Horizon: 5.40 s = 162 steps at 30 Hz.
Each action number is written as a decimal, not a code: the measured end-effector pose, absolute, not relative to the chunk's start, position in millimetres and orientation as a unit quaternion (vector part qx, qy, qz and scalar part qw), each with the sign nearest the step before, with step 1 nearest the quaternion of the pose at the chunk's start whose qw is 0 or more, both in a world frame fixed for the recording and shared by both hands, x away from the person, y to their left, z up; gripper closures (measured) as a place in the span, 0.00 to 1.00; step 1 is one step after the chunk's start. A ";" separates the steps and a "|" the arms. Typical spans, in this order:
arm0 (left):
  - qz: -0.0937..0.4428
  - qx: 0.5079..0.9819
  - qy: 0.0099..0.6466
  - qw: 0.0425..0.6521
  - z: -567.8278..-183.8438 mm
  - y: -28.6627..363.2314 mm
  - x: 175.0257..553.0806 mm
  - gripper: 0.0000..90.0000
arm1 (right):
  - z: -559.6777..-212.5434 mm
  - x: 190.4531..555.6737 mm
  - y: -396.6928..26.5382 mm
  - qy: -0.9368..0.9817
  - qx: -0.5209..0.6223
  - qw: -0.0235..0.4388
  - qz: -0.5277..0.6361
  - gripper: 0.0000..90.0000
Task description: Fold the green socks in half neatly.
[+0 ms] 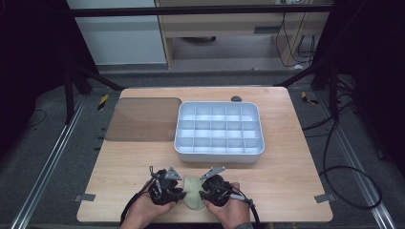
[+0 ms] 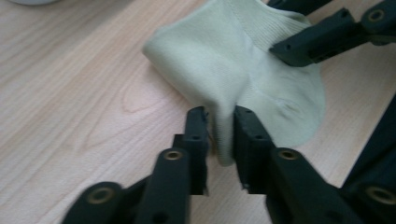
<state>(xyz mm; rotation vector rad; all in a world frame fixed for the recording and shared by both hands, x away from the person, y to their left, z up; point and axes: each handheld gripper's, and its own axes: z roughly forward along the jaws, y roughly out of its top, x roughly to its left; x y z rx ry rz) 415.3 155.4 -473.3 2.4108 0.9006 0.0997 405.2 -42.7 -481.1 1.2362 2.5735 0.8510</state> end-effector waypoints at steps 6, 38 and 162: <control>0.035 0.898 0.335 0.284 -473.3 158.0 415.9 0.79 | -481.3 405.4 -43.0 0.861 0.414 0.080 0.286 0.72; 0.012 0.902 0.330 0.277 -474.7 163.1 424.3 0.94 | -478.8 400.4 -41.8 0.869 0.393 0.077 0.291 0.85; 0.015 0.922 0.259 0.287 -438.6 124.6 412.5 0.94 | -483.7 408.0 -46.1 0.844 0.414 0.041 0.339 0.91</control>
